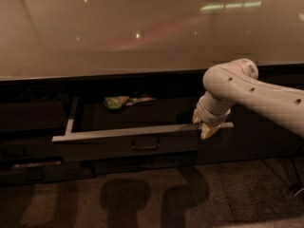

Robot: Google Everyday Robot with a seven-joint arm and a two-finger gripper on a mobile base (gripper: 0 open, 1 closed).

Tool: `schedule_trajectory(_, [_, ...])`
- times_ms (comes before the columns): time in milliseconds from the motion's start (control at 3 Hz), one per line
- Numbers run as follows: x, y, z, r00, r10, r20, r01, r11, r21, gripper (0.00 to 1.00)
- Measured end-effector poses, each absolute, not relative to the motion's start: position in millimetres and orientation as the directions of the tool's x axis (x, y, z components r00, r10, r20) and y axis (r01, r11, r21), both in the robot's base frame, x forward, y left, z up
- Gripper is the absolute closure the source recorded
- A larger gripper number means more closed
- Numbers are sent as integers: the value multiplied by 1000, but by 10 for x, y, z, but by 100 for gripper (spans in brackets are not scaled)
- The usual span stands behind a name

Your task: Open top drawer

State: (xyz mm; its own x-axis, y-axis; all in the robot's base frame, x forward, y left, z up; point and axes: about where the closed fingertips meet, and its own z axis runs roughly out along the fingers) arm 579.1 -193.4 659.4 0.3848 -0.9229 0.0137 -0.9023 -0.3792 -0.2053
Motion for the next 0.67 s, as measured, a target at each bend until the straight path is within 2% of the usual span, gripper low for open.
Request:
schedule_trajectory(333, [5609,-1832,7007,415,-909,39,-872,-410,-268,11])
schedule_trajectory(667, [5357,-1725,7528,447,-891,81,-826,-446,-345,0])
